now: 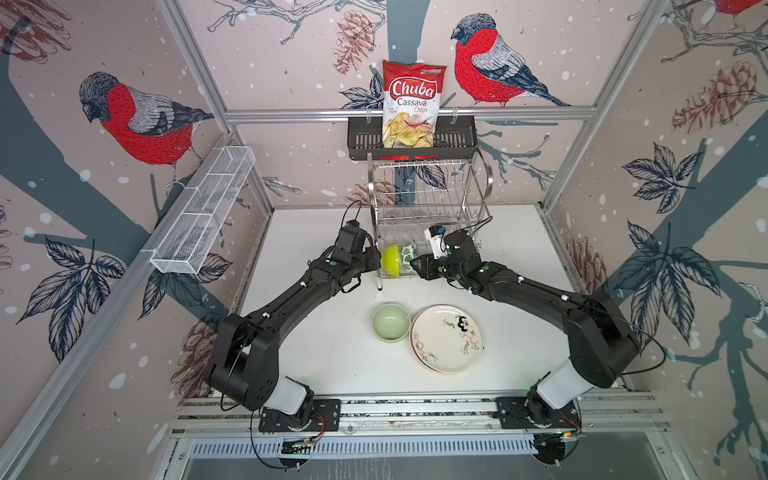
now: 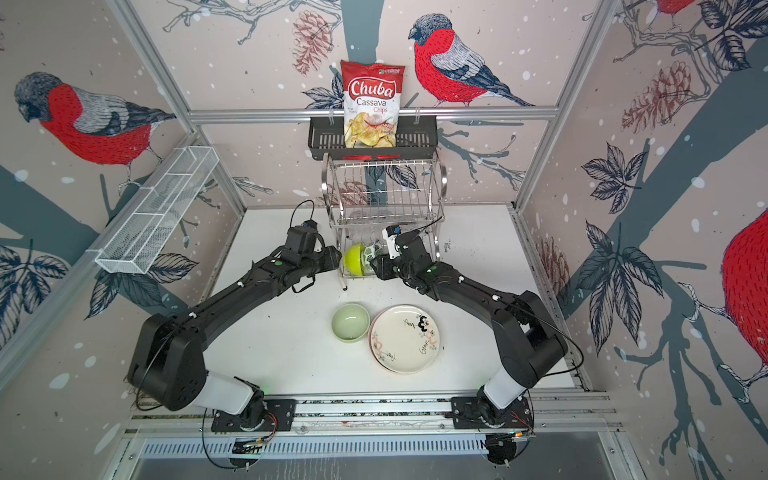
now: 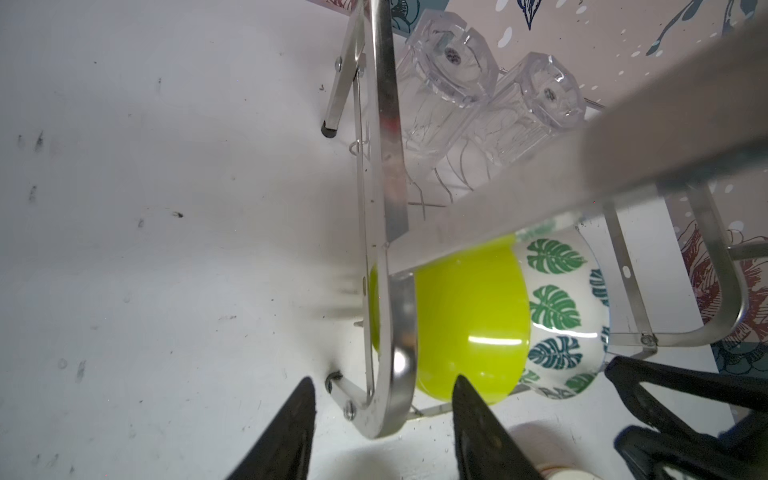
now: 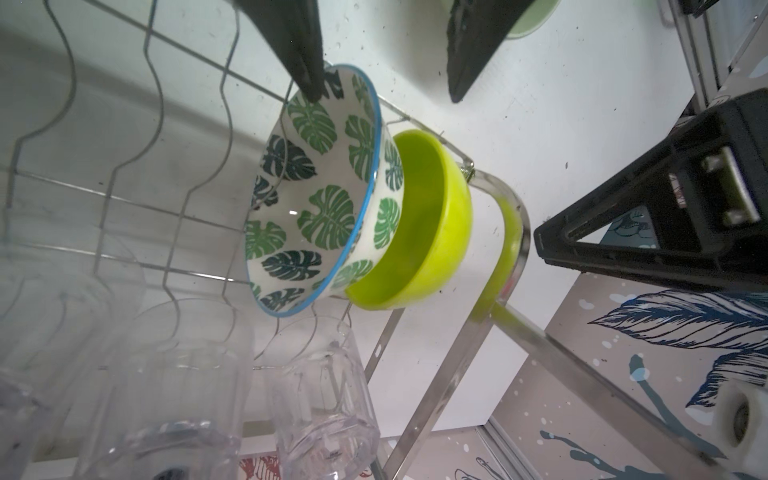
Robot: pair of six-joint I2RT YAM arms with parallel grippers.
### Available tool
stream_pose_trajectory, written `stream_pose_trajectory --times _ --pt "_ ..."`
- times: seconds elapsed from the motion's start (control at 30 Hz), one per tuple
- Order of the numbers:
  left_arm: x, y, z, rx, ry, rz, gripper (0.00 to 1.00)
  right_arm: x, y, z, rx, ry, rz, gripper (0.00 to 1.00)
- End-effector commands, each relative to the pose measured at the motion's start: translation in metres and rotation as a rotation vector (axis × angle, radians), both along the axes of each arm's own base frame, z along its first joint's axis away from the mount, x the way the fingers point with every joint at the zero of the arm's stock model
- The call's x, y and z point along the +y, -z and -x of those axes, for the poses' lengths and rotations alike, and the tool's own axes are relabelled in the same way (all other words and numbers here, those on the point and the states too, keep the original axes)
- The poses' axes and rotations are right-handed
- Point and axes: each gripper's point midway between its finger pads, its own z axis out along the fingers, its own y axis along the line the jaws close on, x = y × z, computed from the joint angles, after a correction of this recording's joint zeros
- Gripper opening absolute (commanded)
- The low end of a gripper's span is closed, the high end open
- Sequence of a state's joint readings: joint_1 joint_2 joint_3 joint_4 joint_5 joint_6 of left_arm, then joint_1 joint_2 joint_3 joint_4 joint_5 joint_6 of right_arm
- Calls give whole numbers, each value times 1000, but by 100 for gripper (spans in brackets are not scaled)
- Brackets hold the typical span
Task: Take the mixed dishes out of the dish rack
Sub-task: 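Move both grippers back to the lime-green and leaf-patterned bowls in the rack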
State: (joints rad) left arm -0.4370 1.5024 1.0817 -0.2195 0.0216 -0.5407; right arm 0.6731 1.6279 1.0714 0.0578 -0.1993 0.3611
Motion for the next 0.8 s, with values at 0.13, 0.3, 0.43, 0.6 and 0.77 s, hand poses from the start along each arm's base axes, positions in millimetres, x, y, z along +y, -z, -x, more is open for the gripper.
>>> stream_pose_trajectory --times 0.13,0.3,0.43,0.6,0.77 --pt "-4 5 -20 15 -17 -28 45 3 1 -32 -63 47 57 46" --pt "-7 17 -24 54 -3 -46 39 11 9 -44 -44 33 39 39" --pt "-6 22 -24 63 -6 -51 36 13 14 -49 0 19 -31 35" --pt "-5 22 -25 64 -10 -57 34 10 20 -52 41 16 -84 30" --pt "-5 24 -25 69 -10 -58 34 9 26 -54 80 14 -143 24"
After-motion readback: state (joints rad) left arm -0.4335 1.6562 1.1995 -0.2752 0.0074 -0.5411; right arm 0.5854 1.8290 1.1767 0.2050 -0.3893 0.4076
